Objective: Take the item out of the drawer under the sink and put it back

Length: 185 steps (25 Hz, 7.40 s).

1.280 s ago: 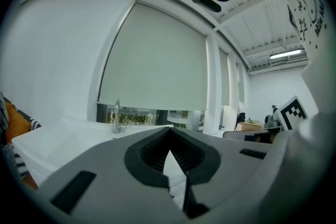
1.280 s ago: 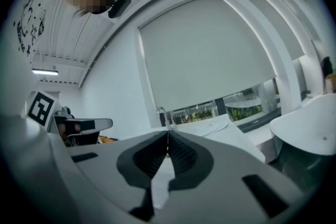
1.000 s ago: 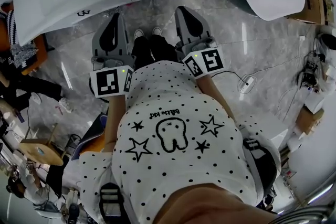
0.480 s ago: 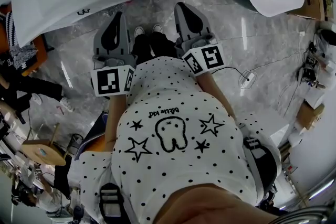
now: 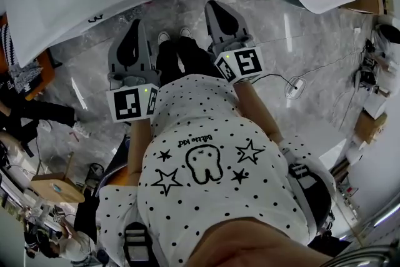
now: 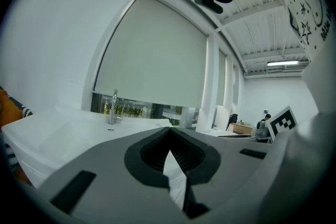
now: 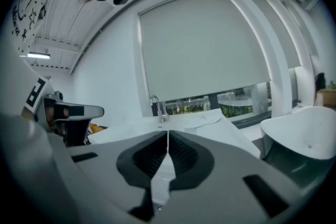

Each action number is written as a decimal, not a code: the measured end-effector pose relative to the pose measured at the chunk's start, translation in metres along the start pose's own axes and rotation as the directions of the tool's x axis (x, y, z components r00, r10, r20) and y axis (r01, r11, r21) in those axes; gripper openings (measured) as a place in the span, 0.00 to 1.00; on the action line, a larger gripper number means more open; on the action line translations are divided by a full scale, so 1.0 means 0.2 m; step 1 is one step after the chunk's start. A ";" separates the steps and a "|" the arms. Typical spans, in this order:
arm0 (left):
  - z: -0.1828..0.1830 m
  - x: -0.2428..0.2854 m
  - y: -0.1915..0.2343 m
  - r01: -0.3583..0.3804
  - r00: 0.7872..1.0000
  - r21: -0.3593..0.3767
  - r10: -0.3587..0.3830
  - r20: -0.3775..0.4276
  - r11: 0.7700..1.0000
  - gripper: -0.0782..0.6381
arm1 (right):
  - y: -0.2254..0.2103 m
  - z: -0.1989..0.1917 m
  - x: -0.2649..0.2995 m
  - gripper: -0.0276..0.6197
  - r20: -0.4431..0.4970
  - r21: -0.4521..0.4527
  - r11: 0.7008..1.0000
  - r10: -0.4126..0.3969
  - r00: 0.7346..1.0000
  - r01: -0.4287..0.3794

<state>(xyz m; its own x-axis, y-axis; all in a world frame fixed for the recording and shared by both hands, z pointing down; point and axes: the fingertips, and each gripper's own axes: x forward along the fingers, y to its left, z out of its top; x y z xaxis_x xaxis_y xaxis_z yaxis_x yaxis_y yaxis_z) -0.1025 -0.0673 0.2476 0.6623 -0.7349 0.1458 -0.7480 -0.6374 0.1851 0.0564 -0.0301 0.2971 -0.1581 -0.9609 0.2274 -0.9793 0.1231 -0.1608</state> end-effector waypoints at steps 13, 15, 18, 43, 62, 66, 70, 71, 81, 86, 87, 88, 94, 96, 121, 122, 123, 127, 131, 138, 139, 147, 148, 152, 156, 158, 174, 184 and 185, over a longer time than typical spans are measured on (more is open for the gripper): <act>-0.24 0.12 0.04 0.064 0.996 -0.029 -0.066 -0.065 0.998 0.11 | -0.04 -0.43 0.25 0.19 -0.160 -0.026 1.000 -0.004 0.987 0.000; -0.27 0.14 0.02 0.079 0.995 -0.032 -0.081 -0.063 0.996 0.11 | -0.08 -0.52 0.29 0.20 -0.179 -0.019 1.000 -0.024 0.984 0.021; -0.34 0.18 0.00 0.097 0.992 -0.037 -0.100 -0.075 0.995 0.11 | -0.14 -0.64 0.35 0.22 -0.197 -0.011 0.998 -0.056 0.979 0.055; -0.94 0.40 -0.04 0.138 0.977 -0.077 -0.148 -0.154 0.987 0.11 | -0.50 -1.64 0.94 0.32 -0.333 0.008 0.982 -0.175 0.926 0.189; -1.11 0.42 -0.02 0.143 0.964 -0.093 -0.160 -0.213 0.985 0.11 | -0.59 -2.00 1.10 0.29 -0.384 0.044 0.975 -0.186 0.904 0.219; -1.12 0.42 0.00 0.135 0.964 -0.094 -0.153 -0.217 0.986 0.11 | -0.60 -2.00 1.12 0.28 -0.381 0.018 0.977 -0.189 0.905 0.212; -1.13 0.41 0.00 0.133 0.963 -0.096 -0.152 -0.221 0.986 0.11 | -0.62 -2.04 1.14 0.29 -0.410 0.001 0.976 -0.198 0.890 0.218; -1.13 0.41 0.00 0.134 0.963 -0.097 -0.153 -0.222 0.986 0.11 | -0.62 -2.04 1.15 0.29 -0.417 -0.008 0.975 -0.204 0.886 0.220; -1.13 0.39 0.03 0.129 0.963 -0.104 -0.150 -0.223 0.986 0.11 | -0.60 -2.03 1.12 0.27 -0.411 -0.051 0.975 -0.218 0.885 0.217; -1.12 0.39 0.02 0.130 0.964 -0.110 -0.152 -0.217 0.985 0.11 | -0.59 -2.05 1.04 0.27 -0.416 -0.058 0.974 -0.222 0.882 0.218; -1.13 0.39 0.02 0.132 0.964 -0.111 -0.153 -0.216 0.985 0.11 | -0.58 -2.06 1.03 0.27 -0.419 -0.057 0.974 -0.223 0.880 0.220; -1.13 0.39 0.03 0.133 0.965 -0.112 -0.154 -0.214 0.985 0.11 | -0.57 -2.07 1.01 0.27 -0.419 -0.057 0.973 -0.225 0.879 0.222; -1.12 0.37 0.02 0.143 0.965 -0.114 -0.164 -0.203 0.983 0.11 | -0.52 -2.09 0.91 0.27 -0.422 -0.044 0.972 -0.228 0.877 0.232; -1.11 0.37 0.01 0.146 0.965 -0.115 -0.167 -0.201 0.983 0.11 | -0.51 -2.09 0.88 0.27 -0.426 -0.044 0.971 -0.231 0.875 0.235; -1.12 0.40 -0.04 0.173 0.961 -0.117 -0.194 -0.199 0.978 0.11 | -0.43 -2.22 0.60 0.27 -0.456 0.009 0.961 -0.244 0.856 0.278; -1.12 0.40 -0.04 0.173 0.961 -0.118 -0.194 -0.198 0.978 0.11 | -0.43 -2.22 0.59 0.27 -0.455 0.011 0.960 -0.244 0.856 0.280; -1.12 0.40 -0.04 0.173 0.961 -0.118 -0.193 -0.198 0.978 0.11 | -0.42 -2.22 0.59 0.27 -0.455 0.013 0.960 -0.244 0.856 0.280; -1.12 0.41 -0.03 0.175 0.960 -0.120 -0.197 -0.201 0.977 0.11 | -0.42 -2.23 0.58 0.27 -0.457 0.021 0.958 -0.244 0.856 0.284; -1.12 0.44 -0.06 0.178 0.959 -0.119 -0.199 -0.203 0.977 0.11 | -0.45 -2.22 0.56 0.27 -0.458 0.028 0.956 -0.249 0.854 0.294; -1.12 0.43 -0.03 0.177 0.959 -0.121 -0.199 -0.203 0.977 0.11 | -0.42 -2.23 0.55 0.27 -0.460 0.029 0.954 -0.253 0.851 0.299; -1.12 0.42 -0.02 0.176 0.959 -0.122 -0.198 -0.203 0.977 0.11 | -0.42 -2.23 0.55 0.27 -0.461 0.028 0.954 -0.253 0.851 0.299; -1.14 0.41 -0.04 0.174 0.959 -0.123 -0.197 -0.203 0.977 0.11 | -0.42 -2.25 0.51 0.27 -0.461 0.029 0.952 -0.257 0.849 0.304; -1.14 0.41 -0.04 0.174 0.959 -0.123 -0.196 -0.204 0.977 0.11 | -0.42 -2.26 0.51 0.27 -0.462 0.029 0.952 -0.257 0.849 0.304; -1.14 0.41 -0.03 0.172 0.959 -0.126 -0.195 -0.204 0.977 0.11 | -0.42 -2.26 0.52 0.27 -0.467 0.033 0.955 -0.246 0.849 0.295; -1.14 0.40 -0.01 0.171 0.961 -0.129 -0.194 -0.198 0.977 0.11 | -0.40 -2.27 0.53 0.28 -0.484 0.036 0.962 -0.221 0.847 0.272; -1.13 0.40 -0.01 0.173 0.960 -0.134 -0.197 -0.198 0.976 0.11 | -0.39 -2.26 0.53 0.28 -0.490 0.021 0.965 -0.219 0.844 0.263; -0.94 0.46 -0.02 0.173 0.962 -0.122 -0.194 -0.190 0.977 0.11 | -0.43 -1.61 0.26 0.06 -0.385 -0.024 0.971 -0.228 0.894 0.237; -0.57 0.47 -0.05 0.161 0.971 -0.066 -0.170 -0.169 0.985 0.11 | -0.51 -0.96 0.17 0.06 -0.234 0.031 0.963 -0.253 0.939 0.268; -0.53 0.46 -0.05 0.160 0.972 -0.065 -0.169 -0.163 0.985 0.11 | -0.51 -0.89 0.16 0.06 -0.216 0.043 0.962 -0.253 0.943 0.268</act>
<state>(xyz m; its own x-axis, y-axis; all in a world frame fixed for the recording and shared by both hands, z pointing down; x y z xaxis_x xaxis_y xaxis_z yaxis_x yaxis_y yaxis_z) -0.0292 -0.1032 0.3617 0.7770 -0.5692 0.2688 -0.6280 -0.7302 0.2691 0.1294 -0.0286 0.4927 0.0714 -0.8838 0.4625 -0.9794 -0.1499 -0.1352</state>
